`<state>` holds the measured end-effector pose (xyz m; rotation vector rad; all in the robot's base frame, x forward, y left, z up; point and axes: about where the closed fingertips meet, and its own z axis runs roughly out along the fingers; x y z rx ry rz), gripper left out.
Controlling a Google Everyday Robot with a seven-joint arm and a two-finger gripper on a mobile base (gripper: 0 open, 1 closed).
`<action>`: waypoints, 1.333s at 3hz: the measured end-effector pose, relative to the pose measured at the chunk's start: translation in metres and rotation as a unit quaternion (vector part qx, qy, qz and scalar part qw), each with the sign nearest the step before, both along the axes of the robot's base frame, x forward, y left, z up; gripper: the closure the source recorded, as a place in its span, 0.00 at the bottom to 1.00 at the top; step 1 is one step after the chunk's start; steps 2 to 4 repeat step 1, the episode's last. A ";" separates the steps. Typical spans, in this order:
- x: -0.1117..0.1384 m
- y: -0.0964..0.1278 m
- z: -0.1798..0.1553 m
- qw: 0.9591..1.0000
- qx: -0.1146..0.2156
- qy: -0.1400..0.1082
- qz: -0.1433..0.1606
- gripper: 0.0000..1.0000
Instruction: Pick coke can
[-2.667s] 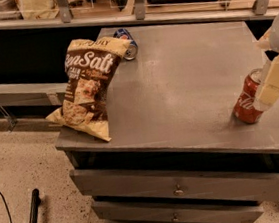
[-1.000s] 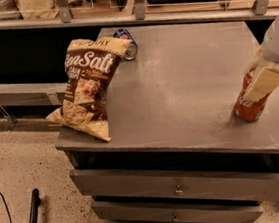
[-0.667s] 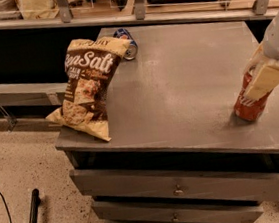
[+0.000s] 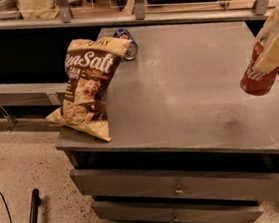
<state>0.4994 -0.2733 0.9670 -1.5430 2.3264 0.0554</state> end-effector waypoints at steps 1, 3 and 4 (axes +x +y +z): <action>0.003 0.001 -0.001 1.000 0.002 -0.005 -0.001 1.00; 0.003 0.001 -0.001 1.000 0.002 -0.005 -0.001 1.00; 0.003 0.001 -0.001 1.000 0.002 -0.005 -0.001 1.00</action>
Offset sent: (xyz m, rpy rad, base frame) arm 0.0000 0.0000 0.0000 0.0000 0.0000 0.0000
